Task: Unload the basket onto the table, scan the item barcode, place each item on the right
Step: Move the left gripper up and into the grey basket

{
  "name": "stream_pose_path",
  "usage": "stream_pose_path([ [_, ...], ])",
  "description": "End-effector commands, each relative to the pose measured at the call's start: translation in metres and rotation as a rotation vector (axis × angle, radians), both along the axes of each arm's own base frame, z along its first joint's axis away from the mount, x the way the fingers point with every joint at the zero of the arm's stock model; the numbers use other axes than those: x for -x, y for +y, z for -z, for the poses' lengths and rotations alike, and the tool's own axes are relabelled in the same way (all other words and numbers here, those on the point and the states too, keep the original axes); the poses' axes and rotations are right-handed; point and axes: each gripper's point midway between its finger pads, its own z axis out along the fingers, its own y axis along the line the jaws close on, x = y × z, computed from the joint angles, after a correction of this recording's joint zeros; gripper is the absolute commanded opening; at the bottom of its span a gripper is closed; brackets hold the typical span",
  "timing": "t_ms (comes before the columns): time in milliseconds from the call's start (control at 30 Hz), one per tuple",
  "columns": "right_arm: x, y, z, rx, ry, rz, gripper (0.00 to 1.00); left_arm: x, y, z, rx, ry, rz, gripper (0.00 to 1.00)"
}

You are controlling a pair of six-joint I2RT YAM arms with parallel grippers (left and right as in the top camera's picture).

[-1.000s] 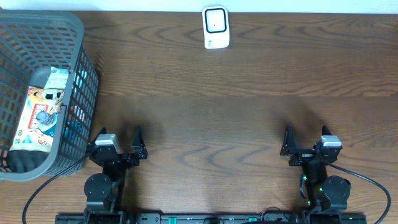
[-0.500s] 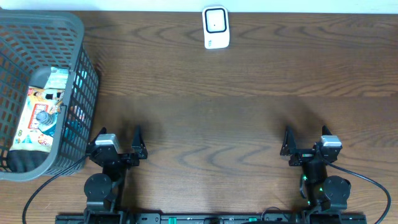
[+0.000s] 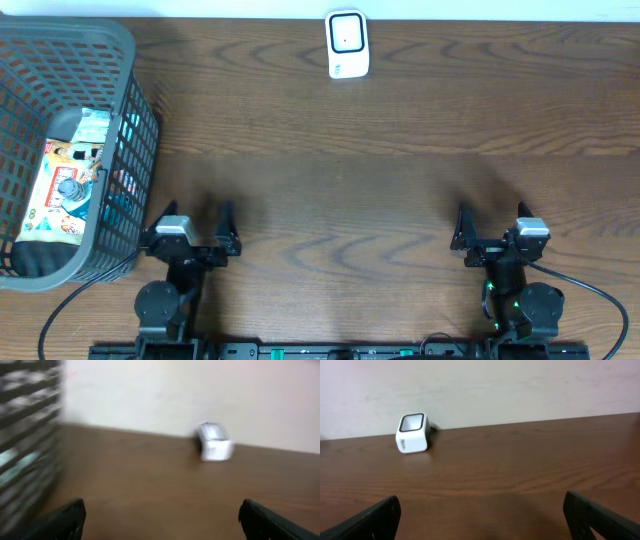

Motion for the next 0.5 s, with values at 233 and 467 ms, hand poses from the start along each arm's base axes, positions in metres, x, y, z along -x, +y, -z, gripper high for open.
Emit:
stream_pose_path([
  [233, 0.0, -0.003, 0.0, 0.007, 0.0, 0.012, 0.99, 0.058, -0.094, -0.073, 0.027, -0.165, 0.628, 0.98],
  [467, 0.0, -0.003, 0.0, 0.007, 0.0, 0.012, 0.99, 0.093, -0.099, -0.152, -0.114, -0.395, 0.666, 0.98],
])
